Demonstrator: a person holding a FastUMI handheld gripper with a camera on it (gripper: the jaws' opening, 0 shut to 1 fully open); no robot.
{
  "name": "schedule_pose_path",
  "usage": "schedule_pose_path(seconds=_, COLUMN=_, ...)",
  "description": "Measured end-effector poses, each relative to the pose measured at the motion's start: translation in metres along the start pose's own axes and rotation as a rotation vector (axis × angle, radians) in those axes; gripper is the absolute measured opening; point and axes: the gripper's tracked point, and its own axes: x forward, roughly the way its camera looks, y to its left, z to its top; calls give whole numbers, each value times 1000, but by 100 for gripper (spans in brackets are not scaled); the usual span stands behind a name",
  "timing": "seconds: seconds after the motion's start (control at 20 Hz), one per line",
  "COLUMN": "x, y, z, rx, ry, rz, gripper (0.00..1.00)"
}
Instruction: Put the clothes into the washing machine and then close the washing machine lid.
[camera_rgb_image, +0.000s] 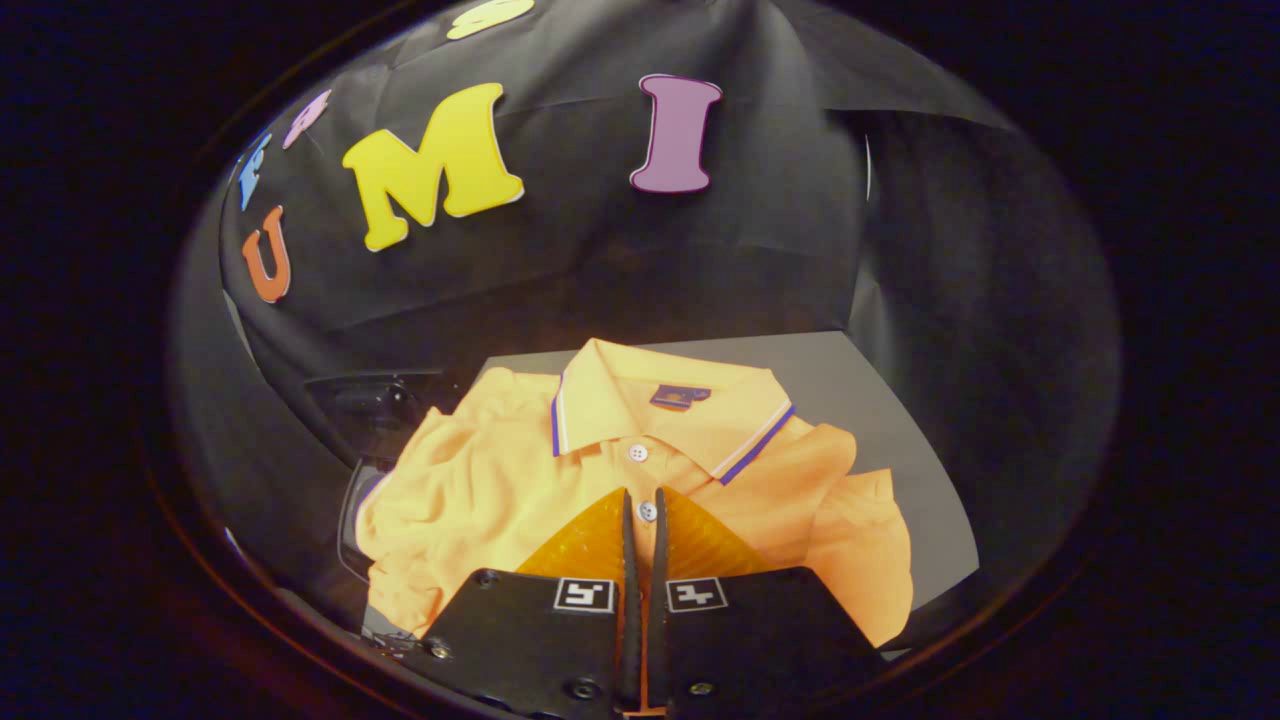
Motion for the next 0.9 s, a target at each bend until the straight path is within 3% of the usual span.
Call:
schedule_pose_path(seconds=0.3, x=-49, y=42, z=26, rx=79, ry=-116, rz=105, gripper=6)
schedule_pose_path(seconds=0.9, x=-148, y=168, z=71, rx=41, ry=-272, rz=269, gripper=6)
